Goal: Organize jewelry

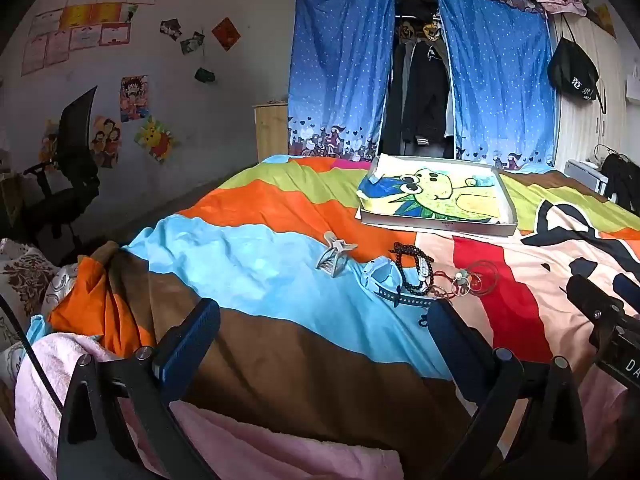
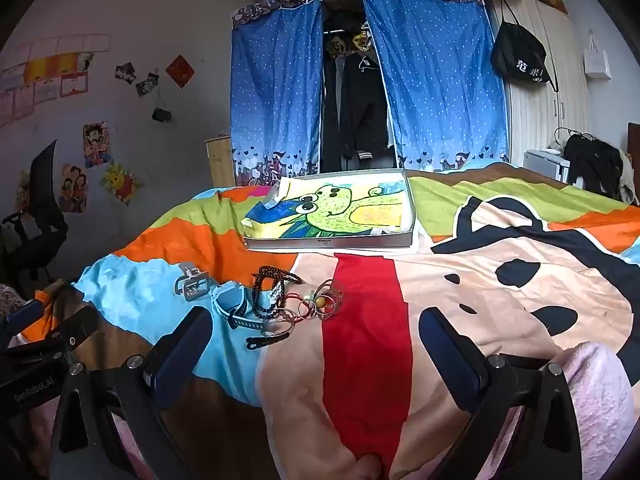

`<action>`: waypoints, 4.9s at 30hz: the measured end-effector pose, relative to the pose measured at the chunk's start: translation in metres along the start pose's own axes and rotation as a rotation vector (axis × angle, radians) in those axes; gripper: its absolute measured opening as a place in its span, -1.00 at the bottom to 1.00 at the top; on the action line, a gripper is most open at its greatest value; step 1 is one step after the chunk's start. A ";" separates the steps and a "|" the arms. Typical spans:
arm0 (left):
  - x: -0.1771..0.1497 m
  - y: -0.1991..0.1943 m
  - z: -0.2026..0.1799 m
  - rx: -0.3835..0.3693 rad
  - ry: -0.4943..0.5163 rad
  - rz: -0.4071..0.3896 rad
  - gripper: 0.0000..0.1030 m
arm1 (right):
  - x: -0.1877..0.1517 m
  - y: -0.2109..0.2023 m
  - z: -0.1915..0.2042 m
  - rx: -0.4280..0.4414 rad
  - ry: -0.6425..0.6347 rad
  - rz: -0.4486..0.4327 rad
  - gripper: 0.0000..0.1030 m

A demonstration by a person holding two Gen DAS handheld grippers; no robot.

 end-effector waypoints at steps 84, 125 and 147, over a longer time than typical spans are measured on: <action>-0.001 0.000 0.001 0.003 0.000 0.017 0.98 | -0.005 0.003 -0.003 0.000 0.009 0.028 1.00; 0.012 0.141 0.030 -0.171 -0.062 0.314 0.97 | -0.003 0.120 -0.030 0.163 -0.025 0.246 1.00; -0.020 0.223 0.021 -0.215 -0.024 0.447 0.39 | -0.051 0.195 0.045 0.493 -0.125 0.392 0.35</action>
Point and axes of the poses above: each gripper's, at about its wrist camera, not at the fingertips, and y roughly the way its jaws point, z to its left, x to its top, the point moved 7 cm from there along y, roughly the way its jaws point, and after that the axes turned 12 degrees about -z, right-handed, at the moved point
